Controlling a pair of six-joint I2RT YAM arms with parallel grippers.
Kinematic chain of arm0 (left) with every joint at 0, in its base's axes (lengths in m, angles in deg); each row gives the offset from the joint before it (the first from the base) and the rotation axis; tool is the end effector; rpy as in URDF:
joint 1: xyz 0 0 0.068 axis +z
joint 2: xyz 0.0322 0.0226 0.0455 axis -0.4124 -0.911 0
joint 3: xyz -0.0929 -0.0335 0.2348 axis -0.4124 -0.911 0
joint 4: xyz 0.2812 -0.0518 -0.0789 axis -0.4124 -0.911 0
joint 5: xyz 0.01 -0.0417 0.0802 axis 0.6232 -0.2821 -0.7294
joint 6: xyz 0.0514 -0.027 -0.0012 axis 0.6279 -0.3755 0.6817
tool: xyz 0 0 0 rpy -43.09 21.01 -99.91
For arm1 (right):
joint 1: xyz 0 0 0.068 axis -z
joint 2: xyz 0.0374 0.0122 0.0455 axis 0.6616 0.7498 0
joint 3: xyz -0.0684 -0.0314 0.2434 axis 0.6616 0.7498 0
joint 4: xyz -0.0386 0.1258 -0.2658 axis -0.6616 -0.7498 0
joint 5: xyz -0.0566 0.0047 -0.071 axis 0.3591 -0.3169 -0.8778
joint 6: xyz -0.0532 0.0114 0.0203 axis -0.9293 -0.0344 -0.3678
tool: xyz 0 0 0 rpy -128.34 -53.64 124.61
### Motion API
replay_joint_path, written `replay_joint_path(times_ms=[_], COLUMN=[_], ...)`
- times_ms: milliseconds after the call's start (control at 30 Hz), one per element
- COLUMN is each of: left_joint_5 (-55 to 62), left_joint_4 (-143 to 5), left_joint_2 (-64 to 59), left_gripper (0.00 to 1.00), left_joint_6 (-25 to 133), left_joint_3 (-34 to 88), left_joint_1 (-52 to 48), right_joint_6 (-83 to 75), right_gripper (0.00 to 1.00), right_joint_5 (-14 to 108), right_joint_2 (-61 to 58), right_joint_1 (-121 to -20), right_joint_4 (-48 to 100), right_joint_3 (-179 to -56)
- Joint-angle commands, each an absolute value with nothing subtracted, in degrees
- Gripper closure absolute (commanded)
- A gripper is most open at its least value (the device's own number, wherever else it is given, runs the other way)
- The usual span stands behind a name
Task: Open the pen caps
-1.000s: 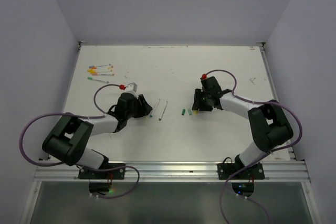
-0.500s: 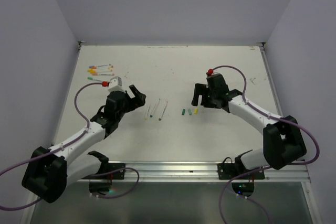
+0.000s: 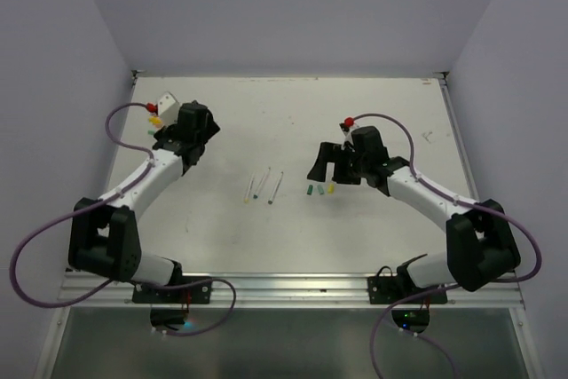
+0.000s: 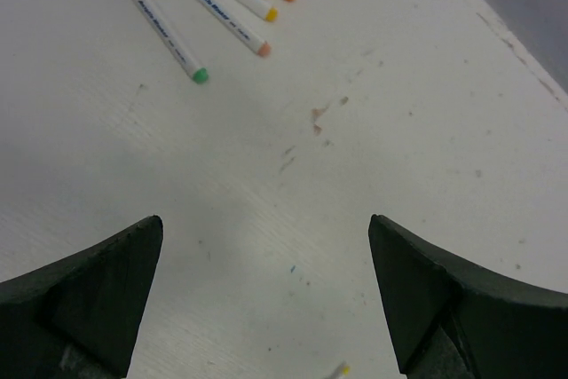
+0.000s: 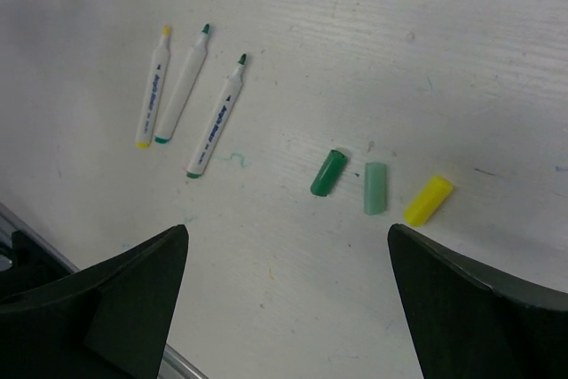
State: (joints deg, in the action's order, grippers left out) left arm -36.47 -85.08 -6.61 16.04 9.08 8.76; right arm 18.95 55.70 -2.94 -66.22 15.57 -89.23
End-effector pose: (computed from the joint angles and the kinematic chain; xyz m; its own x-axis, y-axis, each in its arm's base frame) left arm 0.3351 -0.0709 0.2185 -0.2784 -0.5897 -0.7581 -0.5686 0.7374 -0.3647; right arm 0.2942 0.1484 0.1743 -0.8330 0.1400 -0.5352 -0.1962 0.8299 0.5223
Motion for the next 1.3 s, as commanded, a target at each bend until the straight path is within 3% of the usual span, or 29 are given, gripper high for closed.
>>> replay_joint_path(times_ms=[0,267,700,1267], left_joint_5=[-38.7,-41.6,-41.9,-44.6], left_joint_4=[-96.2,-110.9,-107.6,-126.2], left_joint_2=[-15.6,-37.8,-43.8,-56.9], left_gripper=[0.00,0.06,0.09,0.12], left_joint_6=[8.2,-2.6,-4.1,-9.2], left_joint_3=[16.2,34.9,39.5,55.3], left_joint_1=[14.7,21.5,24.2,26.3], right_joint_6=[19.1,15.5,15.5,15.7], right_gripper=[0.01,0.01,0.01,0.01], right_joint_5=[63.5,62.1,63.6,61.4], right_joint_2=[-4.5,-11.5,-12.0,-13.3], right_joint_1=[-66.6,-66.6,-66.6,-66.6], right_joint_4=[21.4,18.9,21.0,20.6], right_joint_3=[-88.7,-88.7,-86.6,-86.2])
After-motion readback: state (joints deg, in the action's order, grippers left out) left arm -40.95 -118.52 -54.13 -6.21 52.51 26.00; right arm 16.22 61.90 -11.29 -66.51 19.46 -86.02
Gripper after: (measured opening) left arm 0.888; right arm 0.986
